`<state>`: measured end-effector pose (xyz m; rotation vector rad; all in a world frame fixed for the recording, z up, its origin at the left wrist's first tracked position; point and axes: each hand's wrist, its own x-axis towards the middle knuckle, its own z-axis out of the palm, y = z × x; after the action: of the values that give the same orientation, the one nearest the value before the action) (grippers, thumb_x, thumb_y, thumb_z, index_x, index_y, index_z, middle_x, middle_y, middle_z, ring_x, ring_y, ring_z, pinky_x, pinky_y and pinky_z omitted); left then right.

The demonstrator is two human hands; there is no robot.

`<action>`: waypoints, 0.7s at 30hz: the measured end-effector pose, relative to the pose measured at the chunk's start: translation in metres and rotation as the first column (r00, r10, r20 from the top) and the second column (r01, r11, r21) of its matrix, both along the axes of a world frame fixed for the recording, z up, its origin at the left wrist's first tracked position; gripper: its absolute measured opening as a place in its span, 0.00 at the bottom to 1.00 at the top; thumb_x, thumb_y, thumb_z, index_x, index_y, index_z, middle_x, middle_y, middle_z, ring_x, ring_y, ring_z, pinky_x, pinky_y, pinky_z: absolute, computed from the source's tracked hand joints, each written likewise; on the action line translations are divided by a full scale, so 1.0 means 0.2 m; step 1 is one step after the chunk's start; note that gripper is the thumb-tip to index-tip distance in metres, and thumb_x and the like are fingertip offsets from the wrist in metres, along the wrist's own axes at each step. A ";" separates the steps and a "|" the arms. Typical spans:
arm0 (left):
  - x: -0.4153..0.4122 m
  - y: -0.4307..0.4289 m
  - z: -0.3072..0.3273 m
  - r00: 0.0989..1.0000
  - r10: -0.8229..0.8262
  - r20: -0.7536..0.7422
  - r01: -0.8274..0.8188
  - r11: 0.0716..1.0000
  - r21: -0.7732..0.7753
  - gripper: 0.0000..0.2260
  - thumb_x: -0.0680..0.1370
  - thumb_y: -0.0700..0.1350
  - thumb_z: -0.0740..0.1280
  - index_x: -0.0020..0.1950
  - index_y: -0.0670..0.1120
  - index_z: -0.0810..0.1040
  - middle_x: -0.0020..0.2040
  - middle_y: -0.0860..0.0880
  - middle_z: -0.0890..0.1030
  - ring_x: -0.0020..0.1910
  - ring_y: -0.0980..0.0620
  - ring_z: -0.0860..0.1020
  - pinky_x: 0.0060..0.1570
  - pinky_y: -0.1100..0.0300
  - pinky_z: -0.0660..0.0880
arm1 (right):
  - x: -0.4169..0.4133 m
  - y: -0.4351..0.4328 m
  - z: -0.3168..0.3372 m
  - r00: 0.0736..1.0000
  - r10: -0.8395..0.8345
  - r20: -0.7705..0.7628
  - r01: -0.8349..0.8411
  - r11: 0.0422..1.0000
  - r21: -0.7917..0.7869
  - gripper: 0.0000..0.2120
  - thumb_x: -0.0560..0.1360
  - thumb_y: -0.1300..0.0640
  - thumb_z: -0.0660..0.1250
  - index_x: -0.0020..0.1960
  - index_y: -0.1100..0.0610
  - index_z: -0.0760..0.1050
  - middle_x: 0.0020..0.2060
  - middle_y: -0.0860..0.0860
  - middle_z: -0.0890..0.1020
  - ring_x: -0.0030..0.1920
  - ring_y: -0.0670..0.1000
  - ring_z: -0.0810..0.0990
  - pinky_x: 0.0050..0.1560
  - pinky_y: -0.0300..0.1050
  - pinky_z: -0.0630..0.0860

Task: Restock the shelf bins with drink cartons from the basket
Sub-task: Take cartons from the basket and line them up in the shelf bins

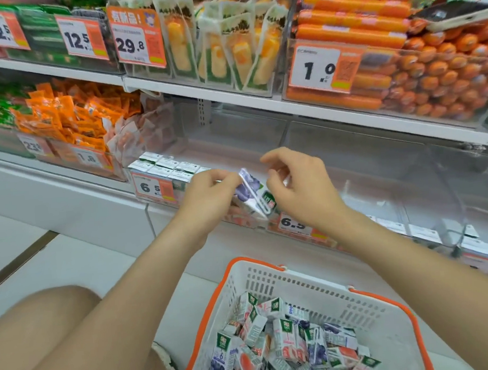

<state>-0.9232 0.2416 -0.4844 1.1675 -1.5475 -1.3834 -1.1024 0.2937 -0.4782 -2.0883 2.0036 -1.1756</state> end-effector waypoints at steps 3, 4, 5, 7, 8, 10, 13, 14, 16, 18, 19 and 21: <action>-0.13 0.13 0.03 0.988 0.004 -0.156 0.011 0.996 0.092 0.16 0.81 0.43 0.66 0.34 0.45 0.86 0.39 0.46 0.86 0.37 0.48 0.82 0.42 0.54 0.82 | -0.12 0.21 -0.03 0.989 -0.027 0.144 0.015 0.996 0.083 0.20 0.75 0.54 0.62 0.66 0.46 0.77 0.55 0.44 0.82 0.52 0.44 0.80 0.53 0.48 0.80; -0.18 0.17 0.04 0.984 0.005 -0.179 0.018 0.992 0.124 0.16 0.81 0.42 0.66 0.34 0.45 0.85 0.39 0.46 0.86 0.36 0.48 0.83 0.42 0.55 0.82 | -0.17 0.28 -0.03 0.982 0.003 0.187 -0.022 0.995 0.101 0.23 0.73 0.55 0.62 0.67 0.46 0.76 0.58 0.44 0.81 0.55 0.44 0.79 0.54 0.47 0.80; -0.22 0.21 0.04 0.980 0.007 -0.201 0.025 0.987 0.160 0.17 0.80 0.42 0.66 0.33 0.44 0.85 0.39 0.46 0.86 0.35 0.48 0.84 0.42 0.54 0.83 | -0.20 0.34 -0.02 0.979 0.063 0.195 -0.084 0.992 0.099 0.25 0.72 0.56 0.63 0.69 0.46 0.75 0.61 0.45 0.80 0.58 0.44 0.79 0.54 0.44 0.80; -0.30 0.26 0.04 0.967 0.005 -0.255 0.061 0.967 0.248 0.16 0.79 0.40 0.67 0.33 0.44 0.86 0.41 0.43 0.86 0.38 0.45 0.85 0.45 0.53 0.85 | -0.27 0.44 -0.04 0.976 0.181 0.124 -0.189 0.980 0.060 0.27 0.71 0.61 0.69 0.70 0.49 0.74 0.63 0.46 0.78 0.61 0.47 0.79 0.53 0.41 0.80; -0.34 0.29 0.05 0.962 -0.006 -0.274 0.086 0.956 0.281 0.16 0.79 0.40 0.67 0.34 0.44 0.87 0.42 0.41 0.87 0.38 0.44 0.85 0.44 0.54 0.85 | -0.31 0.48 -0.05 0.976 0.200 0.086 -0.203 0.979 0.029 0.28 0.71 0.64 0.72 0.69 0.51 0.75 0.62 0.46 0.79 0.59 0.48 0.80 0.52 0.41 0.81; -0.42 0.33 0.05 0.962 -0.038 -0.271 0.121 0.947 0.297 0.13 0.81 0.43 0.67 0.40 0.43 0.88 0.43 0.40 0.87 0.36 0.44 0.85 0.41 0.54 0.85 | -0.39 0.52 -0.07 0.986 0.155 0.060 -0.152 0.987 -0.041 0.24 0.72 0.64 0.76 0.66 0.53 0.78 0.59 0.45 0.81 0.54 0.46 0.81 0.48 0.41 0.81; -0.52 0.40 0.05 0.978 -0.134 -0.161 0.165 0.966 0.198 0.15 0.84 0.52 0.66 0.55 0.42 0.83 0.42 0.42 0.86 0.38 0.46 0.86 0.40 0.54 0.85 | -0.46 0.56 -0.03 0.988 0.043 0.146 -0.032 0.996 -0.078 0.17 0.75 0.57 0.77 0.62 0.51 0.81 0.53 0.41 0.84 0.48 0.42 0.81 0.46 0.40 0.77; -0.54 0.42 0.06 0.982 -0.175 -0.078 0.182 0.979 0.096 0.15 0.85 0.53 0.65 0.57 0.42 0.83 0.43 0.42 0.86 0.39 0.51 0.86 0.40 0.58 0.84 | -0.49 0.58 -0.01 0.977 0.014 0.212 -0.001 0.998 -0.063 0.16 0.75 0.56 0.77 0.61 0.51 0.81 0.50 0.42 0.85 0.47 0.42 0.82 0.46 0.41 0.78; -0.60 0.47 0.06 0.969 -0.247 0.006 0.247 0.966 -0.083 0.11 0.86 0.47 0.63 0.58 0.44 0.83 0.45 0.39 0.86 0.36 0.56 0.83 0.39 0.63 0.78 | -0.54 0.62 0.01 0.926 -0.065 0.371 0.077 0.997 -0.018 0.15 0.74 0.54 0.78 0.59 0.49 0.80 0.46 0.44 0.87 0.44 0.46 0.85 0.47 0.48 0.82; -0.66 0.50 0.06 0.936 -0.351 -0.024 0.346 0.930 -0.124 0.09 0.85 0.41 0.63 0.59 0.43 0.83 0.43 0.38 0.86 0.36 0.52 0.83 0.41 0.62 0.78 | -0.60 0.65 0.02 0.870 -0.155 0.468 0.159 0.987 0.031 0.14 0.74 0.52 0.79 0.57 0.49 0.81 0.43 0.46 0.87 0.40 0.49 0.85 0.47 0.54 0.84; -0.69 0.50 0.05 0.914 -0.404 -0.042 0.396 0.909 -0.134 0.09 0.85 0.40 0.64 0.60 0.43 0.83 0.43 0.39 0.86 0.38 0.50 0.84 0.43 0.59 0.79 | -0.63 0.67 0.03 0.850 -0.181 0.494 0.181 0.982 0.048 0.12 0.75 0.50 0.78 0.56 0.50 0.81 0.43 0.47 0.88 0.41 0.50 0.86 0.48 0.56 0.84; -0.75 0.52 0.01 0.875 -0.479 -0.070 0.464 0.871 -0.159 0.09 0.85 0.39 0.66 0.62 0.42 0.82 0.44 0.42 0.87 0.40 0.46 0.85 0.46 0.58 0.79 | -0.69 0.73 0.05 0.833 -0.219 0.508 0.197 0.976 0.098 0.10 0.77 0.46 0.74 0.54 0.50 0.83 0.42 0.48 0.88 0.42 0.51 0.86 0.49 0.60 0.83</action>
<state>-1.0738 0.3451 -0.4820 0.6346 -1.8966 -1.5857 -1.2413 0.4390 -0.4678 -1.3453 1.9842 -1.5111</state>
